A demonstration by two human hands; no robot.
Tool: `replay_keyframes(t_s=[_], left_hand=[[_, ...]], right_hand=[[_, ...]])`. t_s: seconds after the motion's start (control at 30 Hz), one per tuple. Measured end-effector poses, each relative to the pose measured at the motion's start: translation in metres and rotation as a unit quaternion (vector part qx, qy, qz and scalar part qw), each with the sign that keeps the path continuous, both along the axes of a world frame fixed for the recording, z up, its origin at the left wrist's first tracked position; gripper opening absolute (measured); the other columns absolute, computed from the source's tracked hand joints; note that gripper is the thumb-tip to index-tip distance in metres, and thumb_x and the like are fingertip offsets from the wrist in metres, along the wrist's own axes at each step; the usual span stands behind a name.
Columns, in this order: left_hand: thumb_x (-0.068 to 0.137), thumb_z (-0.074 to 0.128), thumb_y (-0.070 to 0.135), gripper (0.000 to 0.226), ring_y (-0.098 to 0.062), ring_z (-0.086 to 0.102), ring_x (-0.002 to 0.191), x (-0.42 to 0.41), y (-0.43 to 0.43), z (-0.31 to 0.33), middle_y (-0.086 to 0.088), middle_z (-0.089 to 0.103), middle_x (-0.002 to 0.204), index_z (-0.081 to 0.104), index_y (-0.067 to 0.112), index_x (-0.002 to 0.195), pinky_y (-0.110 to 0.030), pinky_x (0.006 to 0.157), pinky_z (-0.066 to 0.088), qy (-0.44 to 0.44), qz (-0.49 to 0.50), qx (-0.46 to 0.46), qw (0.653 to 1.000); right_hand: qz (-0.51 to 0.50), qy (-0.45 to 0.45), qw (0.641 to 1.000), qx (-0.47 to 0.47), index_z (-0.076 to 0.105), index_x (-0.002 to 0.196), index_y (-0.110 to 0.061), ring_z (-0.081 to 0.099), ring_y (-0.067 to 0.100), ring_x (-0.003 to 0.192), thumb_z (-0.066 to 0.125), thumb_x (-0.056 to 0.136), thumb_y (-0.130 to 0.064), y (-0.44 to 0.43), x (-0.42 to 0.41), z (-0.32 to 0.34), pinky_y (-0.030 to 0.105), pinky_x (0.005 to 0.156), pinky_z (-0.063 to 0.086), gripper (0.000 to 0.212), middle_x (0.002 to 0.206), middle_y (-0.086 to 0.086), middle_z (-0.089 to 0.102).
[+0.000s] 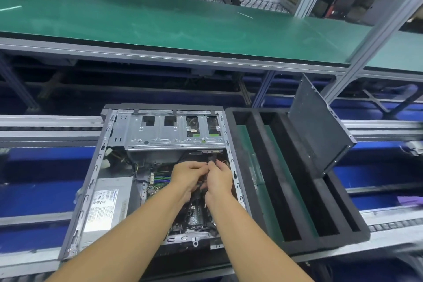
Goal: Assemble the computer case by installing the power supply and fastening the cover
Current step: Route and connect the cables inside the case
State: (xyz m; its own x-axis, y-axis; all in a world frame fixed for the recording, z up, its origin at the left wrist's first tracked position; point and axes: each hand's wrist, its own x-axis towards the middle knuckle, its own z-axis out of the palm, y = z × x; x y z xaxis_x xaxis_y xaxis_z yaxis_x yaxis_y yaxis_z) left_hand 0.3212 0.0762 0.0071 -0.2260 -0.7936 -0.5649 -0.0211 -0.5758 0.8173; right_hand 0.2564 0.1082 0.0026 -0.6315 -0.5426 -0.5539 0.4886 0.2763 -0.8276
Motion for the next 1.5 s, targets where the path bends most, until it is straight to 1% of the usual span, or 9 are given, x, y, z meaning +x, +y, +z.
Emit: replay_keyframes(t_s=[0.1, 0.17, 0.23, 0.43, 0.57, 0.97, 1.13, 1.4, 1.5], left_hand=[[0.083, 0.079, 0.008, 0.009, -0.011, 0.071, 0.074, -0.003, -0.001, -0.004, 0.002, 0.078, 0.083, 0.079, 0.016, 0.085, -0.033, 0.067, 0.059, 0.003, -0.013, -0.004, 1.0], [0.082, 0.079, 0.006, 0.012, 0.001, 0.07, 0.076, -0.004, -0.003, -0.003, 0.012, 0.076, 0.084, 0.08, 0.016, 0.088, -0.019, 0.063, 0.055, 0.014, -0.032, -0.022, 0.999], [0.081, 0.079, 0.004, 0.014, 0.005, 0.068, 0.082, -0.004, -0.007, -0.002, 0.015, 0.075, 0.087, 0.079, 0.016, 0.089, -0.013, 0.07, 0.051, 0.02, -0.042, -0.034, 0.998], [0.078, 0.081, 0.005, 0.02, -0.007, 0.07, 0.099, 0.0, -0.015, -0.004, 0.009, 0.077, 0.096, 0.081, 0.02, 0.091, -0.028, 0.096, 0.053, 0.015, -0.085, -0.064, 0.994], [0.078, 0.081, 0.005, 0.019, -0.009, 0.07, 0.099, 0.0, -0.019, -0.005, 0.008, 0.077, 0.095, 0.081, 0.021, 0.088, -0.028, 0.094, 0.054, 0.006, -0.08, -0.078, 0.994], [0.079, 0.08, 0.005, 0.023, 0.002, 0.067, 0.094, 0.001, -0.018, -0.01, 0.012, 0.076, 0.097, 0.079, 0.016, 0.099, -0.015, 0.082, 0.051, 0.002, -0.083, -0.08, 0.993], [0.079, 0.079, 0.003, 0.023, 0.01, 0.066, 0.088, 0.002, -0.017, -0.015, 0.017, 0.076, 0.092, 0.079, 0.019, 0.095, -0.003, 0.066, 0.048, 0.013, -0.085, -0.076, 0.993], [0.079, 0.079, 0.001, 0.024, 0.011, 0.068, 0.086, 0.001, -0.018, -0.017, 0.019, 0.075, 0.089, 0.079, 0.019, 0.096, -0.004, 0.069, 0.049, 0.021, -0.081, -0.091, 0.992], [0.078, 0.079, 0.003, 0.024, 0.006, 0.069, 0.092, 0.001, -0.02, -0.017, 0.018, 0.076, 0.093, 0.08, 0.019, 0.096, -0.013, 0.084, 0.052, 0.023, -0.083, -0.095, 0.992]], right_hand=[[-0.021, 0.004, 1.0, -0.013, 0.059, 0.137, -0.017, 0.063, 0.015, 0.1, 0.049, 0.109, -0.017, -0.001, 0.0, -0.002, 0.024, 0.078, 0.05, 0.03, 0.108, -0.006, 0.065], [-0.021, -0.01, 0.999, -0.023, 0.06, 0.123, -0.023, 0.063, 0.008, 0.093, 0.046, 0.11, -0.018, -0.002, -0.001, -0.001, 0.018, 0.063, 0.05, 0.019, 0.102, -0.008, 0.066], [-0.027, -0.016, 0.999, -0.026, 0.06, 0.109, -0.021, 0.063, 0.005, 0.092, 0.044, 0.11, -0.019, -0.005, -0.002, -0.002, 0.017, 0.065, 0.046, 0.016, 0.101, -0.007, 0.068], [-0.073, -0.047, 0.995, -0.055, 0.067, 0.109, -0.008, 0.068, 0.012, 0.093, 0.043, 0.111, -0.02, -0.016, -0.001, -0.008, 0.019, 0.07, 0.05, 0.027, 0.101, 0.002, 0.072], [-0.093, -0.058, 0.992, -0.064, 0.068, 0.098, -0.012, 0.07, 0.016, 0.094, 0.045, 0.111, -0.018, -0.019, -0.001, -0.01, 0.022, 0.072, 0.052, 0.027, 0.1, 0.005, 0.073], [-0.095, -0.072, 0.991, -0.056, 0.061, 0.126, -0.003, 0.069, 0.017, 0.096, 0.047, 0.11, -0.017, -0.021, -0.003, -0.019, 0.027, 0.077, 0.053, 0.026, 0.102, 0.006, 0.071], [-0.097, -0.087, 0.989, -0.063, 0.064, 0.108, -0.008, 0.069, 0.015, 0.092, 0.048, 0.109, -0.015, -0.018, -0.005, -0.024, 0.026, 0.074, 0.053, 0.017, 0.099, 0.006, 0.071], [-0.091, -0.098, 0.988, -0.083, 0.064, 0.12, -0.001, 0.069, 0.018, 0.095, 0.048, 0.11, -0.014, -0.02, -0.007, -0.027, 0.028, 0.083, 0.055, 0.024, 0.099, 0.007, 0.072], [-0.094, -0.101, 0.986, -0.091, 0.065, 0.118, 0.0, 0.07, 0.02, 0.096, 0.048, 0.109, -0.014, -0.02, -0.008, -0.026, 0.031, 0.085, 0.056, 0.023, 0.1, 0.01, 0.072]])
